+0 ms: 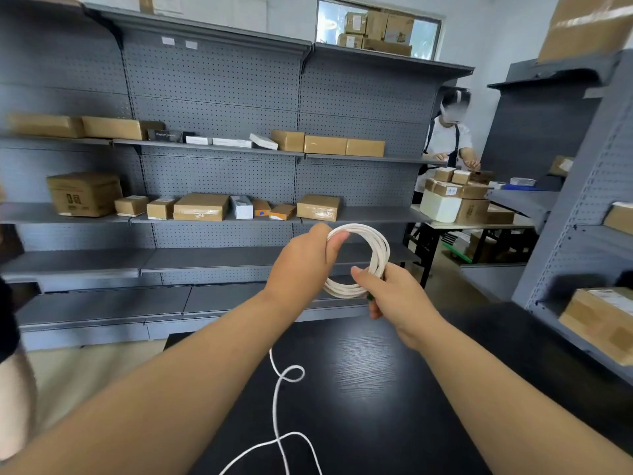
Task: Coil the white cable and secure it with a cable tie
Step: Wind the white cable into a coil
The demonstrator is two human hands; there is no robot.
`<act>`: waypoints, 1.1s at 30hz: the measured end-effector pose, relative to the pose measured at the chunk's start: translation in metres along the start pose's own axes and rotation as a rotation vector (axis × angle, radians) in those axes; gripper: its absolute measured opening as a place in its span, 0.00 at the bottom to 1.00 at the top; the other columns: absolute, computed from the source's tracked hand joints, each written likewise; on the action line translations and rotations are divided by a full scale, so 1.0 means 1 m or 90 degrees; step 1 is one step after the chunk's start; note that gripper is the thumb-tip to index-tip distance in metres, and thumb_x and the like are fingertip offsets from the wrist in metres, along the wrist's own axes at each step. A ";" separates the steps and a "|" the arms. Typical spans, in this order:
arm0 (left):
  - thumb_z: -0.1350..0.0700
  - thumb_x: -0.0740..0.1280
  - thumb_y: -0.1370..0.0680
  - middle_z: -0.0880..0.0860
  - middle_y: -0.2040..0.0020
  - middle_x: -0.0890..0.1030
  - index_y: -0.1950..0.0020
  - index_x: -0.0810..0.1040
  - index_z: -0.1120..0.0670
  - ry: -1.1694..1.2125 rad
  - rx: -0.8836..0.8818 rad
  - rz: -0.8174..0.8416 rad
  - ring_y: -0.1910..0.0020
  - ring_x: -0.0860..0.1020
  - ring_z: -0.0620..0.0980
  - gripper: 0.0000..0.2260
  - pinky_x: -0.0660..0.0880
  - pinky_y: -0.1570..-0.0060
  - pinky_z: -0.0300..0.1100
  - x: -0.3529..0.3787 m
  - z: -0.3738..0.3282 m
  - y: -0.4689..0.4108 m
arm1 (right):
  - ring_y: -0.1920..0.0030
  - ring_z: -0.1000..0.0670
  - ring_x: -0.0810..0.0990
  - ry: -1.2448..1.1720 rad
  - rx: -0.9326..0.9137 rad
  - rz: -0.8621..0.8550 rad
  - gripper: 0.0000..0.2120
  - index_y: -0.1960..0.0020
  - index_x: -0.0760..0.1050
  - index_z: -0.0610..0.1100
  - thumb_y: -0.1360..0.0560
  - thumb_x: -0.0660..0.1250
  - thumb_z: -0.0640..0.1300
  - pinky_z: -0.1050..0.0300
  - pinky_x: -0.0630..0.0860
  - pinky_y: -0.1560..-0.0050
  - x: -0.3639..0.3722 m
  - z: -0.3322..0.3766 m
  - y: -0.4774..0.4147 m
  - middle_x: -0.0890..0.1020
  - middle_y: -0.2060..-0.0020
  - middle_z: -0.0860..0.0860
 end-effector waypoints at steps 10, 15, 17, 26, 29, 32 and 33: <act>0.46 0.53 0.20 0.58 0.63 0.76 0.59 0.65 0.55 0.070 -0.055 -0.044 0.60 0.74 0.60 0.15 0.61 0.65 0.47 0.001 0.001 0.002 | 0.68 0.45 0.72 0.036 -0.037 -0.173 0.14 0.64 0.73 0.45 0.22 0.57 0.48 0.48 0.72 0.62 0.003 0.008 0.000 0.73 0.72 0.49; 0.46 0.53 0.20 0.54 0.67 0.73 0.60 0.67 0.58 0.123 -0.064 -0.070 0.62 0.74 0.60 0.17 0.67 0.62 0.50 0.004 0.005 0.003 | 0.69 0.51 0.70 0.039 -0.050 -0.172 0.16 0.64 0.71 0.44 0.21 0.55 0.47 0.55 0.65 0.67 0.002 0.016 0.003 0.73 0.70 0.50; 0.46 0.53 0.20 0.54 0.68 0.74 0.60 0.69 0.58 0.135 -0.064 -0.086 0.62 0.74 0.58 0.18 0.66 0.62 0.49 0.006 0.005 0.004 | 0.65 0.51 0.71 -0.025 -0.029 -0.178 0.15 0.61 0.71 0.43 0.20 0.54 0.47 0.56 0.65 0.64 0.005 0.013 0.003 0.76 0.66 0.50; 0.45 0.52 0.20 0.55 0.67 0.75 0.59 0.68 0.58 0.140 -0.054 -0.096 0.63 0.75 0.59 0.18 0.68 0.62 0.50 0.005 0.004 0.002 | 0.63 0.41 0.79 0.120 -0.088 -0.207 0.17 0.55 0.72 0.38 0.20 0.52 0.50 0.49 0.76 0.62 0.003 0.012 -0.001 0.79 0.62 0.41; 0.45 0.52 0.20 0.56 0.67 0.76 0.60 0.69 0.59 0.141 -0.053 -0.107 0.63 0.74 0.58 0.19 0.66 0.63 0.48 0.008 0.004 0.005 | 0.68 0.42 0.77 0.088 -0.077 -0.215 0.16 0.57 0.70 0.40 0.20 0.52 0.48 0.54 0.71 0.68 0.002 0.008 -0.002 0.77 0.65 0.41; 0.43 0.53 0.20 0.56 0.67 0.76 0.61 0.69 0.60 0.174 -0.090 -0.134 0.63 0.74 0.57 0.21 0.68 0.62 0.50 0.011 0.008 0.011 | 0.68 0.41 0.76 0.068 -0.077 -0.232 0.15 0.59 0.70 0.41 0.20 0.52 0.48 0.53 0.71 0.68 0.002 0.007 -0.004 0.76 0.66 0.42; 0.43 0.53 0.21 0.55 0.67 0.76 0.62 0.69 0.59 0.199 -0.110 -0.138 0.63 0.74 0.56 0.21 0.69 0.62 0.50 0.012 0.010 0.013 | 0.66 0.40 0.77 0.062 -0.078 -0.241 0.15 0.60 0.69 0.41 0.20 0.52 0.48 0.50 0.73 0.67 0.003 0.006 -0.004 0.75 0.66 0.43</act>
Point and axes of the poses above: each hand's wrist, its own y-axis away from the middle knuckle, its own x-axis out of the palm, z = x × y, the point moved 6 cm from there along -y, towards the middle knuckle
